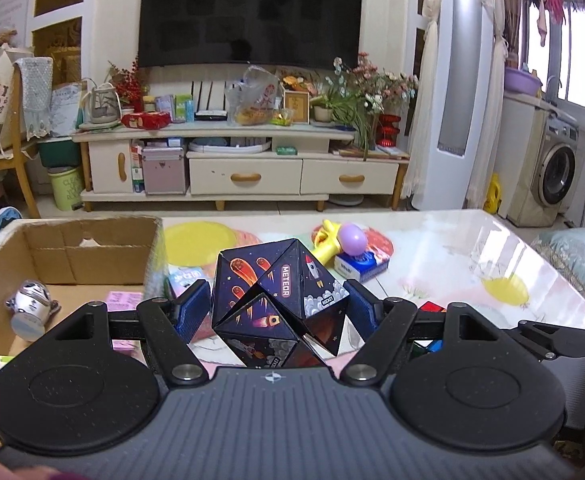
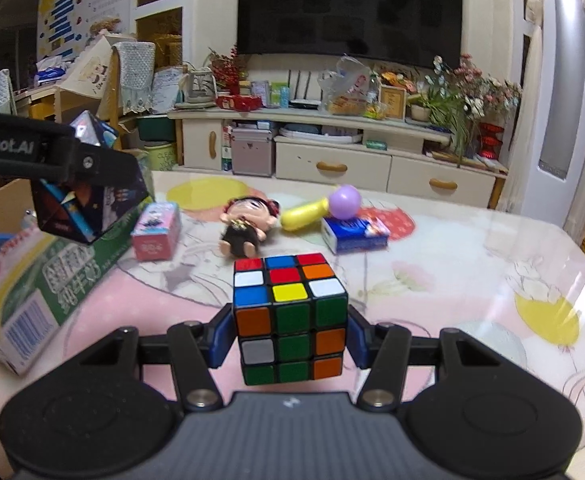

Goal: Organize rigid objects
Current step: 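Carry puzzle cube and Rubik's cube into the cardboard box and open both tools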

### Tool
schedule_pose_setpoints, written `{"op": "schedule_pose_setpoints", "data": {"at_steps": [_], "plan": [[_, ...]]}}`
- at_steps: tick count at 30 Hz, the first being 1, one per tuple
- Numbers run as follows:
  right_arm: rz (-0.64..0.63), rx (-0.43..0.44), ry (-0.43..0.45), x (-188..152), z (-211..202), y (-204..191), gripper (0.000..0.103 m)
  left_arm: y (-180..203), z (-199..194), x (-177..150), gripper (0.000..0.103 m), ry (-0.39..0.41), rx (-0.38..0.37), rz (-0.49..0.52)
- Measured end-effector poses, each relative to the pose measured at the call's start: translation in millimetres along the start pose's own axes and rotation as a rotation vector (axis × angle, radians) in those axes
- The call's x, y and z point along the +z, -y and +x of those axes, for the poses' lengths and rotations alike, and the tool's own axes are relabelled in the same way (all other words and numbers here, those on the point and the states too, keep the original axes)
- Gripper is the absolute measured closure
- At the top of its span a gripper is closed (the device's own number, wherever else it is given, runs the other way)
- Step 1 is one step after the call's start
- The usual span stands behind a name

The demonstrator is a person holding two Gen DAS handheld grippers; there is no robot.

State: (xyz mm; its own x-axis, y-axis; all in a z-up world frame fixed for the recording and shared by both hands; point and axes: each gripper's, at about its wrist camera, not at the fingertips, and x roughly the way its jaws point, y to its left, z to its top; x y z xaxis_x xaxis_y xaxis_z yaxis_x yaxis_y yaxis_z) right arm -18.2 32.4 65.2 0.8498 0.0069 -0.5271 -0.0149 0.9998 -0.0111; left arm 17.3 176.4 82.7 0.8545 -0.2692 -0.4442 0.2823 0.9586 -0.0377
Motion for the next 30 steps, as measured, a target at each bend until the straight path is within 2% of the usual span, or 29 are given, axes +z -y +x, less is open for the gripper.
{"op": "schedule_pose_setpoints", "data": {"at_steps": [15, 30], "plan": [[-0.06, 0.089, 0.093, 41.6, -10.8, -57.4, 0.048, -42.3, -20.1, 15.4, 0.012, 0.059, 0.062, -0.085], [-0.171, 0.233, 0.179, 92.7, 15.1, -126.4, 0.048, -119.3, -18.7, 29.5, 0.012, 0.048, 0.262, -0.271]]}}
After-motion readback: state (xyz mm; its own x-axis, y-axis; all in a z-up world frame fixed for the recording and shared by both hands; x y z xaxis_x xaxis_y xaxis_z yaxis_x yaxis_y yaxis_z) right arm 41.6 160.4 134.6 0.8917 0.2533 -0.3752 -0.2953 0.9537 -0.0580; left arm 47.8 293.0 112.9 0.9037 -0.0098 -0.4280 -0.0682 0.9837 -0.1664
